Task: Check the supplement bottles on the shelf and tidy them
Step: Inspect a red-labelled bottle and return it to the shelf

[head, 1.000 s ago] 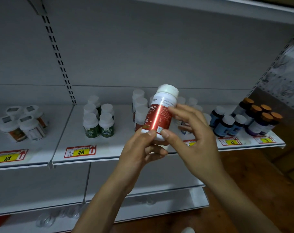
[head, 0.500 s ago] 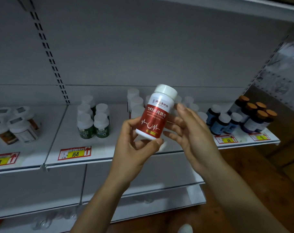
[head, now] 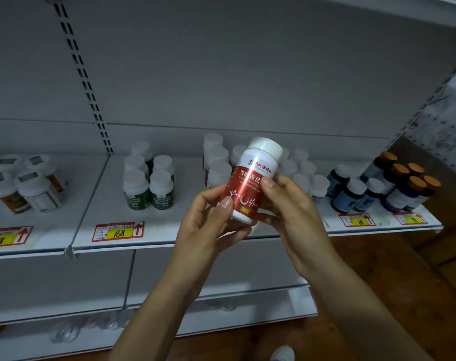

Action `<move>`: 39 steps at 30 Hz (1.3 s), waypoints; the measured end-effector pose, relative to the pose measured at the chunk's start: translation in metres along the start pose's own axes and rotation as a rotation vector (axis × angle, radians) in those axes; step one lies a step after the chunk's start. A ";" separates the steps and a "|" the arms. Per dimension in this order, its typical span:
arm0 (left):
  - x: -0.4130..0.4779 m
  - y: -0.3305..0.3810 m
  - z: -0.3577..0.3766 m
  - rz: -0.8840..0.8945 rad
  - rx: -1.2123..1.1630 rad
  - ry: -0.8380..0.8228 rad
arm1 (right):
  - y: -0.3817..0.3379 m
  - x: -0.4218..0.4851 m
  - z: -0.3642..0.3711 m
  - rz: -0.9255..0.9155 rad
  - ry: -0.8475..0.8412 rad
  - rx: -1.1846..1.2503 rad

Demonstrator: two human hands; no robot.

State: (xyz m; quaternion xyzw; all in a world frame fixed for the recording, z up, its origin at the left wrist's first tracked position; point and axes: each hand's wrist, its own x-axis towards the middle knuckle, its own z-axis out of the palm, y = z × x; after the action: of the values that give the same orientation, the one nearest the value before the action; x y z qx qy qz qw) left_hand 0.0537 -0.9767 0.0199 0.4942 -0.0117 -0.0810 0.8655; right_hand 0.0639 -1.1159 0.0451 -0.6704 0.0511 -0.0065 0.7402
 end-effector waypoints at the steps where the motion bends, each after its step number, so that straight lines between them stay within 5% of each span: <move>1: 0.000 0.001 0.000 0.001 -0.010 0.001 | 0.002 -0.002 0.001 0.001 -0.019 -0.006; 12: 0.001 0.001 -0.007 -0.043 -0.125 -0.028 | 0.024 -0.022 0.006 0.013 -0.117 -0.008; 24: -0.002 -0.008 -0.012 0.142 0.201 -0.004 | -0.004 0.008 -0.008 -0.093 0.023 -0.009; 35: 0.000 -0.002 -0.011 0.108 0.120 0.009 | 0.001 0.003 -0.001 -0.093 -0.070 -0.041; 39: -0.004 -0.001 -0.006 0.263 0.356 0.071 | 0.008 0.004 -0.003 -0.009 -0.140 0.076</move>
State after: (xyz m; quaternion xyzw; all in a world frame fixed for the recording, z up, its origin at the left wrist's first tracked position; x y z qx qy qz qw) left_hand 0.0506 -0.9713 0.0161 0.6358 -0.0598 0.0535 0.7677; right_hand 0.0667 -1.1184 0.0365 -0.6408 -0.0040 0.0349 0.7669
